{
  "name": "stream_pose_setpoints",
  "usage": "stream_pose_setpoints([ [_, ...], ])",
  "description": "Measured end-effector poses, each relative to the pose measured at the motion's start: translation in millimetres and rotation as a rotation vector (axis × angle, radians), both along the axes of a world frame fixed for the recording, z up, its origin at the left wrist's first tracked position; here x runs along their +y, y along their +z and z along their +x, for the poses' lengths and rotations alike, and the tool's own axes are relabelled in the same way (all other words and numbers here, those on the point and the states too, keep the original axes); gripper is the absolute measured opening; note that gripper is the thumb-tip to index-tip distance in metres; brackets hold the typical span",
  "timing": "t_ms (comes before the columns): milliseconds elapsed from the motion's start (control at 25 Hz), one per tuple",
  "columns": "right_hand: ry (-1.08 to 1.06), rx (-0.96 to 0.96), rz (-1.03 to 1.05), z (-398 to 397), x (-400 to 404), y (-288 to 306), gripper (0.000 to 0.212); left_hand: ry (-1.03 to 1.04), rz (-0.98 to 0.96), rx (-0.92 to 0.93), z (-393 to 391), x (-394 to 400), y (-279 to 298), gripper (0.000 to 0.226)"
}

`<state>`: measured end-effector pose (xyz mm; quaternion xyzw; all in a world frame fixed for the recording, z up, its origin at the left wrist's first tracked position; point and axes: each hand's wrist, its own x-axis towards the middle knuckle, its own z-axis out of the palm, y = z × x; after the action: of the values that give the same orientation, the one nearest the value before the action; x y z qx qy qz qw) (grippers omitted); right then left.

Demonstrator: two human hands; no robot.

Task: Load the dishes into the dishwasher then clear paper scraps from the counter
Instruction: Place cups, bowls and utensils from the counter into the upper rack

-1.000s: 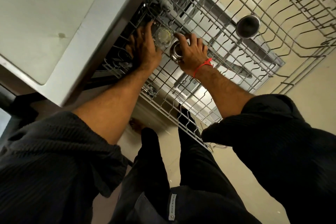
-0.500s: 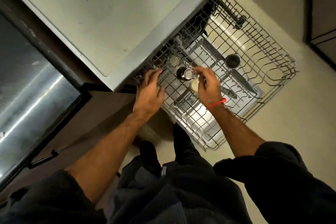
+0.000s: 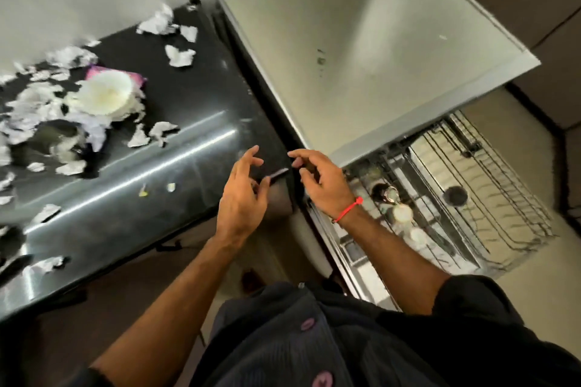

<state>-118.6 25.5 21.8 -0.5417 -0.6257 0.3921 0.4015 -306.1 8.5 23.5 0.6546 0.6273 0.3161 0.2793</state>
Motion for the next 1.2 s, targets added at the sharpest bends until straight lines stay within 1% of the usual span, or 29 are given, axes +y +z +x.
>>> stream_pose_setpoints([
  [120, 0.138, -0.021, -0.045, -66, 12, 10, 0.041, 0.129, 0.026, -0.031, -69, -6, 4, 0.067],
  [240, 0.261, -0.052, -0.071, -125, 18, 20, 0.039, 0.267, 0.03, -0.073, -131, -15, 9, 0.064],
  [360, 0.372, -0.079, -0.105, -184, 19, 27, 0.037, 0.37, 0.038, -0.056, -187, -33, 12, 0.062],
  [480, 0.472, -0.139, -0.106, -235, 22, 29, 0.038, 0.428, 0.025, -0.006, -232, -47, 15, 0.061],
  [640, 0.507, -0.173, -0.148, -289, 25, 33, 0.044, 0.452, 0.013, 0.048, -285, -50, 10, 0.06],
  [800, 0.494, -0.168, -0.157, -308, 22, 37, 0.045, 0.459, -0.079, 0.13, -314, -30, 9, 0.06],
  [1000, 0.449, -0.168, -0.126, -294, 21, 42, 0.046, 0.416, -0.219, 0.285, -320, 20, 27, 0.066],
  [1080, 0.416, -0.158, -0.12, -286, 22, 46, 0.046, 0.402, -0.255, 0.338, -323, 40, 28, 0.058],
  [1200, 0.368, -0.14, -0.107, -273, 24, 51, 0.047, 0.441, -0.267, 0.353, -329, 57, 22, 0.034],
])
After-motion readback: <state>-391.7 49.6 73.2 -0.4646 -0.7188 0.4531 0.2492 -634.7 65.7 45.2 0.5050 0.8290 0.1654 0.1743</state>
